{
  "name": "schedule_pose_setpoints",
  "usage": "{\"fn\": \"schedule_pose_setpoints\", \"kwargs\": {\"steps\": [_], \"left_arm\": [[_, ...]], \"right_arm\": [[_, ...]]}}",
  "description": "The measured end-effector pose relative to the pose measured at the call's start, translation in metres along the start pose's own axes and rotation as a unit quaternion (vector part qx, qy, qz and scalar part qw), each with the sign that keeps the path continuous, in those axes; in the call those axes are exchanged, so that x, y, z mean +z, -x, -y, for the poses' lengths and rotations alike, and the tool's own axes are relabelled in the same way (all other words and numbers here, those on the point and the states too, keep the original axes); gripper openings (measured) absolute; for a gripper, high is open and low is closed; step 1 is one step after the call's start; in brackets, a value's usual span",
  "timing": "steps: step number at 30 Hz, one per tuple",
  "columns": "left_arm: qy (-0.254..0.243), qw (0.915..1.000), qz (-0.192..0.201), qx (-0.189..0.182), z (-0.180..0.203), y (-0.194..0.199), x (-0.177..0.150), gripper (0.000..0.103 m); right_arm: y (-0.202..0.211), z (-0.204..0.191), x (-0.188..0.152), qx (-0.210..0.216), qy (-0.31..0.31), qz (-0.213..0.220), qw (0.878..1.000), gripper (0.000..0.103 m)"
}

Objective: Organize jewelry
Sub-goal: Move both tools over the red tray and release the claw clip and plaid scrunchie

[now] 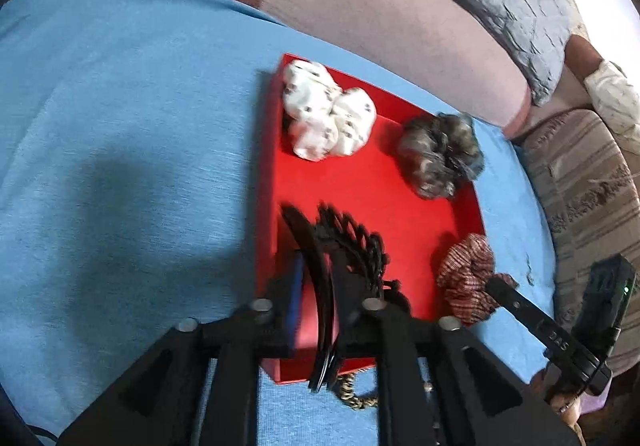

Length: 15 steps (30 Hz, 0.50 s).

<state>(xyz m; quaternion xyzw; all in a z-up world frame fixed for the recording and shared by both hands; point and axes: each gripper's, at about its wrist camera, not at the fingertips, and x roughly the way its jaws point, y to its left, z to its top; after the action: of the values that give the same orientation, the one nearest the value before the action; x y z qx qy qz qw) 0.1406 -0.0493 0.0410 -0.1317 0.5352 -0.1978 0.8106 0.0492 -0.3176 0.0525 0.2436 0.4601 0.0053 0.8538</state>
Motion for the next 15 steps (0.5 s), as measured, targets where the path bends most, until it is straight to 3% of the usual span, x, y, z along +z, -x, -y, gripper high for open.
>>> {"fn": "schedule_pose_setpoints", "kwargs": {"steps": [1, 2, 3, 5, 15], "left_arm": [[0.003, 0.9998, -0.001, -0.019, -0.001, 0.002, 0.0, 0.039], [0.008, 0.9994, 0.0, -0.033, -0.001, 0.004, 0.0, 0.041], [0.009, 0.9995, 0.008, -0.031, 0.0, 0.01, -0.001, 0.043], [-0.001, 0.9997, 0.018, -0.019, 0.005, 0.018, -0.002, 0.046], [-0.042, 0.9964, 0.06, 0.044, 0.036, 0.083, -0.04, 0.047]], "right_arm": [[0.001, 0.001, 0.0, 0.0, -0.004, 0.0, 1.0, 0.025], [0.002, 0.002, 0.0, 0.001, -0.008, 0.001, 1.0, 0.036], [0.005, 0.002, 0.0, 0.002, -0.009, 0.004, 1.0, 0.044], [0.012, -0.001, -0.001, 0.001, -0.003, 0.015, 1.0, 0.049], [0.06, -0.023, -0.019, -0.004, 0.034, 0.044, 0.998, 0.051]]}}
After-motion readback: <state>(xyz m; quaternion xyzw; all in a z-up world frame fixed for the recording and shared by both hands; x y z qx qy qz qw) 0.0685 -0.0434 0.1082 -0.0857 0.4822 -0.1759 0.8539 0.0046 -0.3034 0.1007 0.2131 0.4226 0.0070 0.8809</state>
